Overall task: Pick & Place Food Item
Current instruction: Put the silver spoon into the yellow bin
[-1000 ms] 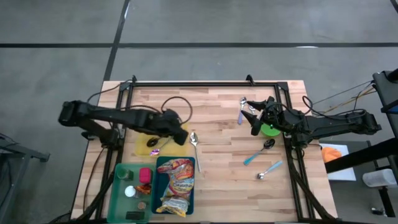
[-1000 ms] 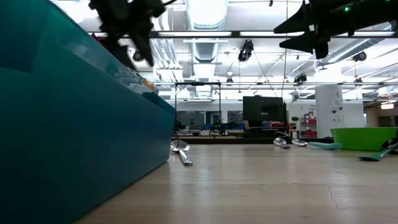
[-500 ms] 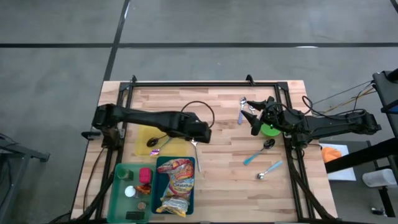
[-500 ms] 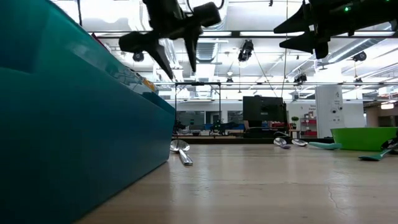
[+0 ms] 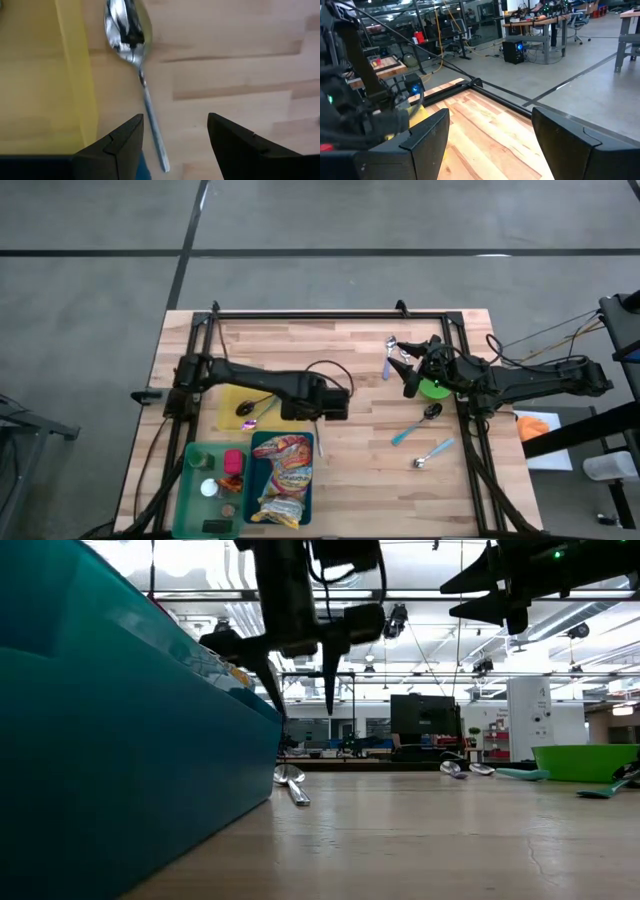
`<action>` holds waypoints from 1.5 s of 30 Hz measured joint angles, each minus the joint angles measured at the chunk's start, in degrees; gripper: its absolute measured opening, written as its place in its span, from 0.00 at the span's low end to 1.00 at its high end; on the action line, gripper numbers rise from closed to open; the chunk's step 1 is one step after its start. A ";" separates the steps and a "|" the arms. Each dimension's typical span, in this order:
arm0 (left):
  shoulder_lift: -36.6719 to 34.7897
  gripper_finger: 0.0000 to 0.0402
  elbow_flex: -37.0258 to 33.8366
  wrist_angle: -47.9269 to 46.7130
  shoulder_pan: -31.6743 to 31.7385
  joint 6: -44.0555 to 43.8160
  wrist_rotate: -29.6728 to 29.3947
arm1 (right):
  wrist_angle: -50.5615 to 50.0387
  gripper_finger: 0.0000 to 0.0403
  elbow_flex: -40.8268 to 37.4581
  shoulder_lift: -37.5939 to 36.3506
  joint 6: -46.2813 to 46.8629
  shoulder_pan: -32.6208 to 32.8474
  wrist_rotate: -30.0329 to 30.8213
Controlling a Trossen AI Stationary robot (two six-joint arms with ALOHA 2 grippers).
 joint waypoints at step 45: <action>18.73 0.50 15.04 -11.57 1.84 1.17 5.85 | 0.00 0.70 -0.07 0.00 -0.01 -0.02 0.00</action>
